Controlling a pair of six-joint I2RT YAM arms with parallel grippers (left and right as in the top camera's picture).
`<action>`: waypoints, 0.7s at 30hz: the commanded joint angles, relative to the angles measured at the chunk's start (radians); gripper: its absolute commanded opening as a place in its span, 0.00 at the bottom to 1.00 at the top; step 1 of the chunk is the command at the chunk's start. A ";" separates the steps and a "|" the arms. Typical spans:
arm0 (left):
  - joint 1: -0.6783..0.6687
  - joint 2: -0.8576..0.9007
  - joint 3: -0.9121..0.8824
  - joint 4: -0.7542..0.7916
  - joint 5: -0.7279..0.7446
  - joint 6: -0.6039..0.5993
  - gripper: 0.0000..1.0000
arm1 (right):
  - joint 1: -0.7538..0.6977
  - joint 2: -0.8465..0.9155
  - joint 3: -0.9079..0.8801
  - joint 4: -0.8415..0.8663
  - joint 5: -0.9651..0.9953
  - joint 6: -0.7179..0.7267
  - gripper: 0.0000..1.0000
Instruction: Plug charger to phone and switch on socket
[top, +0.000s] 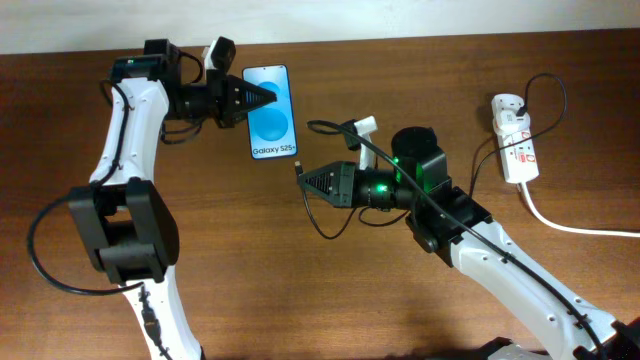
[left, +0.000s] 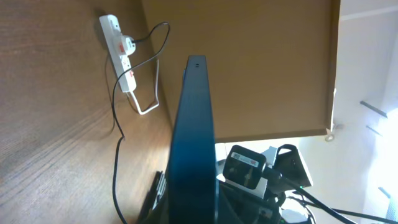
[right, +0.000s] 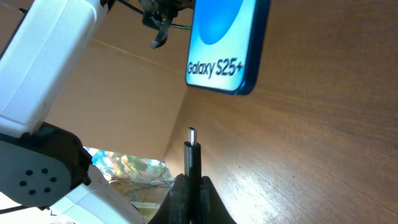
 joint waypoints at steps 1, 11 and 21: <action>-0.008 -0.039 0.004 0.111 0.051 -0.173 0.00 | 0.008 0.004 0.005 0.026 0.024 0.035 0.04; -0.109 -0.039 0.004 0.614 0.024 -0.689 0.00 | 0.008 0.007 0.005 0.045 0.127 0.095 0.04; -0.132 -0.039 0.004 0.615 0.014 -0.688 0.00 | -0.020 0.007 0.005 0.064 0.183 0.140 0.04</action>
